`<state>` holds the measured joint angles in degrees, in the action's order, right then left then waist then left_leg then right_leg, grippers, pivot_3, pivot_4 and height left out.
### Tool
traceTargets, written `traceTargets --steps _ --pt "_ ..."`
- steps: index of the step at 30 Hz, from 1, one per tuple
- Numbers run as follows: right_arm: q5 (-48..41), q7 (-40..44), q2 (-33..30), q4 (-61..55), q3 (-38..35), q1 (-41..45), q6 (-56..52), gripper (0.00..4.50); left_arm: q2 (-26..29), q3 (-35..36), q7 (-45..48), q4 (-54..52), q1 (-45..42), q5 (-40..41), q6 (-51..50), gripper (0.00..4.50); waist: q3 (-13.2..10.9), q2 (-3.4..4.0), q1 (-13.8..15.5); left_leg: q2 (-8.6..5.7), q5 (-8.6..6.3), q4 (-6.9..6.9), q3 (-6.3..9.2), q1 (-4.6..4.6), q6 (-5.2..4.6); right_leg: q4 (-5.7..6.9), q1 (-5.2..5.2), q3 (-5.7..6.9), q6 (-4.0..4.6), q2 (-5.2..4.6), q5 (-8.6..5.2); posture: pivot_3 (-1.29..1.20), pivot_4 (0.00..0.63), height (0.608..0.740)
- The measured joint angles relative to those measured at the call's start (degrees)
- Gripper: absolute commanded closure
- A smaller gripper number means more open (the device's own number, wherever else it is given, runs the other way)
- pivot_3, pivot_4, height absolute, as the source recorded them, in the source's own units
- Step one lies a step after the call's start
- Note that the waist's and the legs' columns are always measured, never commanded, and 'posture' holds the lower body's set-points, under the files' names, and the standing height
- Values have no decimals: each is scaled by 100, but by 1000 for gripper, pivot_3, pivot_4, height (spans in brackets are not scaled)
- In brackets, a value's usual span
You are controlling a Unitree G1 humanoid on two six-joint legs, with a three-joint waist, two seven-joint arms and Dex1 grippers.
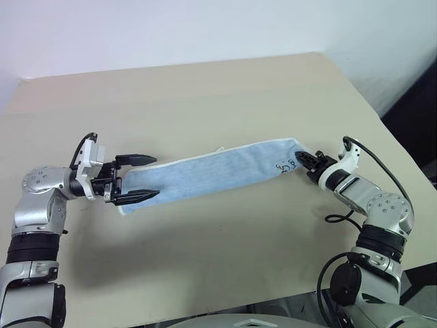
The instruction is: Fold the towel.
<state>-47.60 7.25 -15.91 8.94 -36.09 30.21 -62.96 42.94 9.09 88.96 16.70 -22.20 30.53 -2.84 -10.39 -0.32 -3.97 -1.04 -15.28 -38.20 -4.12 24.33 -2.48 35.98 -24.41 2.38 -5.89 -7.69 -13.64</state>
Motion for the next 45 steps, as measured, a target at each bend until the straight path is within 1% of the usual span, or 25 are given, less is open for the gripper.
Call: traceTargets --steps 6,12,20,25,31,36,45 --pt "-104 176 -83 -44 329 101 -130 4455 25 4 78 15 71 -14 99 0 -4 7 10 4 2 9 -15 6 -2 0 -18 -2 4 -4 2 0 150 740" --pt "-357 541 -67 -456 984 642 -399 4455 38 4 94 82 71 -57 120 0 -6 10 27 11 2 22 -28 10 -4 2 -33 4 -12 -3 12 0 150 740" --pt "-442 750 133 -467 1634 990 -506 4455 62 18 89 113 106 -90 205 0 -6 10 116 11 1 22 -32 15 -5 -1 -38 5 -10 -5 13 0 150 740" --pt "-431 991 129 -482 2039 947 -551 4455 63 58 59 109 179 -92 209 0 -6 9 145 11 0 22 -33 16 -4 -1 -39 5 -8 -6 14 0 150 740" --pt "-431 1411 -67 -785 2615 419 -796 4455 99 120 45 91 237 -92 211 0 -6 9 146 11 0 25 -33 18 -5 -2 -42 5 -7 -7 15 0 150 740" --pt "-423 1670 -252 -1038 2892 230 -886 4455 110 126 38 86 238 -92 212 0 -6 9 143 12 0 24 -36 17 -4 -3 -43 5 -7 -7 15 0 150 740" --pt "-118 1728 -139 -1045 3169 202 -678 4455 110 124 49 100 218 -122 219 0 -6 9 145 13 0 24 -41 18 -3 -3 -46 7 -7 -7 15 0 150 740"
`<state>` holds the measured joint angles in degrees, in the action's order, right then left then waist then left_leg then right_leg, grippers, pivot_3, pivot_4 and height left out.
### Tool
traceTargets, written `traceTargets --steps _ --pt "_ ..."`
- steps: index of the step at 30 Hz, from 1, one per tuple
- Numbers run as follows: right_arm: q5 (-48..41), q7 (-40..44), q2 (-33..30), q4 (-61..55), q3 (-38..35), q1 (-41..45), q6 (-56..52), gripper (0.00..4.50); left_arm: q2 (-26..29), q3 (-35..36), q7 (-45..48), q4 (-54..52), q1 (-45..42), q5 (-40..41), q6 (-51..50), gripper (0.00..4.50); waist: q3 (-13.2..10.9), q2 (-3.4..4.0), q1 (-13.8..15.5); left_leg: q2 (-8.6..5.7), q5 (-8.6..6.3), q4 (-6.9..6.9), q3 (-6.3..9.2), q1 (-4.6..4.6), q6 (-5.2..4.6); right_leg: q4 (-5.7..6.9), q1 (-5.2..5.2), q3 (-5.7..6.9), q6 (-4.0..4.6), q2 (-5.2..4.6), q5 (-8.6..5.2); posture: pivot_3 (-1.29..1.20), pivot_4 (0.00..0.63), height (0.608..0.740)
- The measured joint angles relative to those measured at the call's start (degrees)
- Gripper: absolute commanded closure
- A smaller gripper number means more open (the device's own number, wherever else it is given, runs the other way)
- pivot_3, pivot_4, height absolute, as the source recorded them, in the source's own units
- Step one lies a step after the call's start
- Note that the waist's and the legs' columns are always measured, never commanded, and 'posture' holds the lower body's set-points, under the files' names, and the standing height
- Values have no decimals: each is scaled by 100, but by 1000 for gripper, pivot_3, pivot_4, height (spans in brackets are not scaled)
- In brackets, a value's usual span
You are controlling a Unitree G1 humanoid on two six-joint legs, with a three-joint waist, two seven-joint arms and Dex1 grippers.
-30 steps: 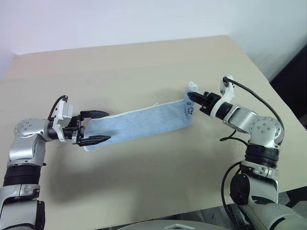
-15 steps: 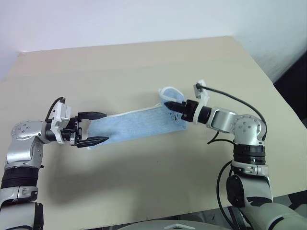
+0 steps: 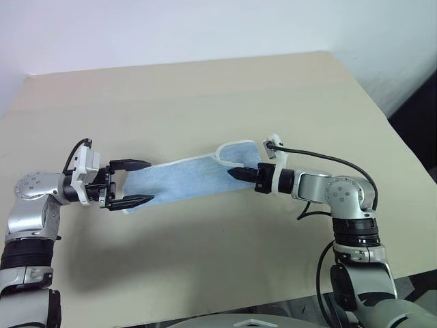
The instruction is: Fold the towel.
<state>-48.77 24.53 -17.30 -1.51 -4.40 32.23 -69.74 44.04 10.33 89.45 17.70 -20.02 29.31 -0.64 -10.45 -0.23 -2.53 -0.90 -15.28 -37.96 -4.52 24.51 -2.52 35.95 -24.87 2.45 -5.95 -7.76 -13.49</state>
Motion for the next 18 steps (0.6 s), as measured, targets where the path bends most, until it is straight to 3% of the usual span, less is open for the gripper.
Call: traceTargets --steps 5,6,10,18 --pt "219 0 109 1 157 2 156 4455 0 -2 -1 2 -42 -5 5 0 0 0 0 0 0 0 -1 0 0 0 0 1 0 0 0 0 150 740" --pt "263 -1 119 3 165 2 172 4255 0 -2 -1 3 -42 -6 6 0 0 0 0 0 0 0 -1 0 0 0 0 1 0 0 0 0 150 740" --pt "349 5 175 3 196 3 217 3188 0 -2 -10 6 -42 -9 12 0 0 0 -1 0 0 0 -1 0 0 1 -1 1 1 0 0 0 150 740" --pt "233 134 157 -197 121 61 49 399 -1 -11 -65 27 -78 -40 25 0 0 0 7 0 0 0 -1 0 0 1 -1 3 1 0 1 0 150 740"
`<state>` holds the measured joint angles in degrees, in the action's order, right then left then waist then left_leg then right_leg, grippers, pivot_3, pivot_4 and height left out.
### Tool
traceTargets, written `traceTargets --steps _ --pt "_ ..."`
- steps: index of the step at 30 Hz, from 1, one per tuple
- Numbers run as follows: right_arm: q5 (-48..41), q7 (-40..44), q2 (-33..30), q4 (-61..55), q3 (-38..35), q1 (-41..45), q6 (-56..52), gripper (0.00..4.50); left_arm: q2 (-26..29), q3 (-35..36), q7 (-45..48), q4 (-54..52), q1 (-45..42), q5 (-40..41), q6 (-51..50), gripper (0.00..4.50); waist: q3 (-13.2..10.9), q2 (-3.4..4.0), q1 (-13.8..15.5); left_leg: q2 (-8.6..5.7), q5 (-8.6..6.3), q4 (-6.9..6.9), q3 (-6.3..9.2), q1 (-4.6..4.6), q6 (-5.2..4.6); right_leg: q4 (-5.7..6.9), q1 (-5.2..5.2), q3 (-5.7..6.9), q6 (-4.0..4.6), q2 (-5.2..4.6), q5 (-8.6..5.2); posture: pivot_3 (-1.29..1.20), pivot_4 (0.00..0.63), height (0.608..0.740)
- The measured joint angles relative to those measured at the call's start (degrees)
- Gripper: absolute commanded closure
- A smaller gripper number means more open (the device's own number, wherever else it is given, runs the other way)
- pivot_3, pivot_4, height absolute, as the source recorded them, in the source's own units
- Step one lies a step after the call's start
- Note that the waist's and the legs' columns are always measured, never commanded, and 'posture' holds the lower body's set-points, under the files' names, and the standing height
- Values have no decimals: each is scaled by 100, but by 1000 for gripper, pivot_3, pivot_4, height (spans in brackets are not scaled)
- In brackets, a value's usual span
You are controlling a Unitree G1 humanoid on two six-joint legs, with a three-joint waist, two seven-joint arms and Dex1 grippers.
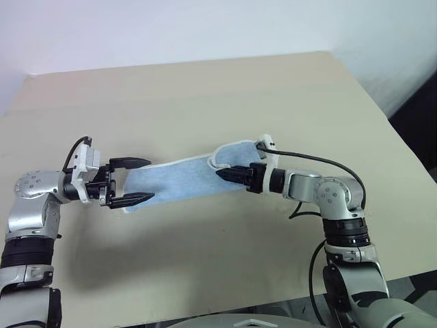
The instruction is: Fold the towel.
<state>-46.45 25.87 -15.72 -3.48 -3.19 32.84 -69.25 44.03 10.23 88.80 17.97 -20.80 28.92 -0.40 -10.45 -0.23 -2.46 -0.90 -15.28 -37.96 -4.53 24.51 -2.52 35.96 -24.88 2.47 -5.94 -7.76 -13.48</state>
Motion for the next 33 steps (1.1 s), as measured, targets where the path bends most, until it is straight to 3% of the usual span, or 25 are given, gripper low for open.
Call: traceTargets --steps 1,7,12,15,20,26,29,33 --pt "-38 23 -45 -86 -11 1 -67 21 0 -1 -3 1 -13 -4 0 0 0 0 2 0 0 0 0 0 0 0 0 0 0 0 0 0 150 740" --pt "-348 290 -612 -558 -299 116 -276 21 -78 -8 -202 -2 -77 -9 -120 0 0 -2 8 1 0 0 0 1 -1 -8 3 4 0 -1 0 0 150 740" --pt "-250 1154 -1713 -615 -379 153 223 21 -361 -45 -632 -375 -227 58 -628 0 -3 -3 45 0 -2 -2 0 3 -6 -23 12 15 -3 0 2 0 150 740" --pt "6 1662 -2096 -544 -381 160 775 611 -541 -71 -844 -704 -256 181 -948 0 -2 -4 42 7 -2 -2 0 3 -9 -45 26 35 -15 6 10 0 150 740" --pt "364 2336 -2420 -200 -363 158 1507 2293 -705 -233 -1029 -956 -291 308 -1390 1206 -3 -5 25 13 -1 -11 -1 2 -11 -53 36 60 -22 9 18 0 150 740" --pt "639 2681 -2460 45 -246 140 1891 4412 -932 -314 -1259 -955 -335 297 -1498 3287 -5 -9 69 16 0 -22 -1 1 -11 -54 42 66 -23 10 24 0 150 740" --pt "809 2700 -2423 162 -145 127 2014 4500 -1160 -458 -1466 -977 -458 273 -1545 4307 -5 -9 152 17 0 -26 -1 1 -11 -56 43 68 -22 10 28 0 150 740" --pt "1098 2691 -2189 276 132 142 2327 4500 -1639 -775 -1872 -1013 -534 48 -1484 4465 -6 -11 197 17 0 -27 0 1 -11 -61 47 72 -21 11 32 0 150 740"
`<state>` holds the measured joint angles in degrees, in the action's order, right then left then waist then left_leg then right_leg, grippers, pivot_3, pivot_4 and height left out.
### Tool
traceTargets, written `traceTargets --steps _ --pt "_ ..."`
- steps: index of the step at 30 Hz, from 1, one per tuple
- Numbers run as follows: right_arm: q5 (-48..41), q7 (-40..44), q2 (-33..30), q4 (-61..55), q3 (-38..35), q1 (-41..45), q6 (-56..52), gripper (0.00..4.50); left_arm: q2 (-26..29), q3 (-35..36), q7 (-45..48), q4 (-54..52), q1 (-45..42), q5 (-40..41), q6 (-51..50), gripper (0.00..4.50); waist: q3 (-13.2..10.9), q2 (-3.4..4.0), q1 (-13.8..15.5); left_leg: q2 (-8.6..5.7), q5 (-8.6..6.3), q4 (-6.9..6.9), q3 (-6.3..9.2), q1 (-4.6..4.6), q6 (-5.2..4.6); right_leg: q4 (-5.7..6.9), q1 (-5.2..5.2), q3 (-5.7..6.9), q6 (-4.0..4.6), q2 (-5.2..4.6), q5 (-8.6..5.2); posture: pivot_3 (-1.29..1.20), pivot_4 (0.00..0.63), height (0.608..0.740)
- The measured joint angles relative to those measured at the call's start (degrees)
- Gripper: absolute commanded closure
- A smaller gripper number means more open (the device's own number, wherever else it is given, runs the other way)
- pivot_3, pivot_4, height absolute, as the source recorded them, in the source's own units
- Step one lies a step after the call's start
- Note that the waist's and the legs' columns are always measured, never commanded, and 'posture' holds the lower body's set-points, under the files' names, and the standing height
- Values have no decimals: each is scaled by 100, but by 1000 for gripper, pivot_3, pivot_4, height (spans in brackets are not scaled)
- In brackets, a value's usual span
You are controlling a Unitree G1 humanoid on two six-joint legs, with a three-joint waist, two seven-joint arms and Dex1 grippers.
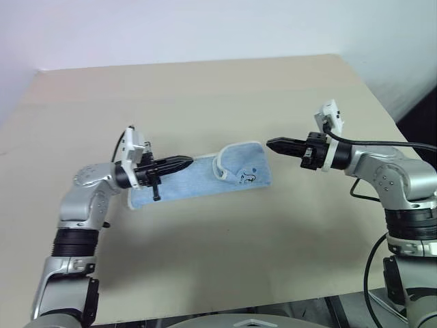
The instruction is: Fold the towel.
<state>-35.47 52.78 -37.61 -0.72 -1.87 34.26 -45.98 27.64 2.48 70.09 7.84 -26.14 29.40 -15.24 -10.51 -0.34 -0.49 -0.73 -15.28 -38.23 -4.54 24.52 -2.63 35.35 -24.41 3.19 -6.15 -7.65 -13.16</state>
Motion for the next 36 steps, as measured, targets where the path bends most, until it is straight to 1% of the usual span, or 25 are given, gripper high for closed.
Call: traceTargets --steps 3,6,10,15,20,24,30,36 --pt "337 -77 209 162 282 69 283 4500 -360 -256 -297 64 -256 -263 132 4465 -1 -2 1 -2 1 -4 -2 1 -1 -2 2 2 -1 4 5 0 150 740" --pt "659 -83 334 374 536 129 538 4500 -635 -465 -566 375 -530 -612 404 4465 -1 -3 -6 -2 2 -5 -4 0 -1 -2 2 6 -3 9 7 0 150 740" --pt "932 -112 594 695 664 147 777 4500 -970 -719 -800 790 -684 -976 741 4465 -1 -4 -10 -2 3 -5 -8 0 -1 -1 3 8 -4 10 8 0 150 740" --pt "1205 -141 818 1003 733 191 1068 4500 -1223 -864 -988 1149 -809 -1279 1008 4465 -2 -4 -12 -1 3 -8 -9 -1 -3 0 5 9 -6 11 8 0 150 740" --pt "1428 -217 1181 1201 825 179 1324 4500 -1453 -1016 -1287 1755 -806 -1610 1231 4465 -2 -4 -15 -1 3 -11 -9 -2 -3 4 5 9 -8 13 10 0 150 740" --pt "1609 -248 1293 1267 886 7 1480 4500 -1480 -1104 -1476 2035 -793 -1886 1386 4465 -1 -5 -5 -1 4 -13 -8 -2 -3 4 7 10 -10 12 11 0 150 740" --pt "1832 -349 1415 1363 999 -282 1648 4500 -1525 -1266 -1736 2000 -724 -2217 1568 4465 4 -4 -10 -1 3 -17 -7 -15 -4 5 23 10 -10 9 12 0 150 740" --pt "1914 -394 1426 1388 1001 -336 1774 4500 -1526 -1279 -1757 1872 -672 -2251 1468 4465 8 -2 -10 -1 2 -20 -3 -20 -3 5 30 11 -8 6 13 0 150 740"
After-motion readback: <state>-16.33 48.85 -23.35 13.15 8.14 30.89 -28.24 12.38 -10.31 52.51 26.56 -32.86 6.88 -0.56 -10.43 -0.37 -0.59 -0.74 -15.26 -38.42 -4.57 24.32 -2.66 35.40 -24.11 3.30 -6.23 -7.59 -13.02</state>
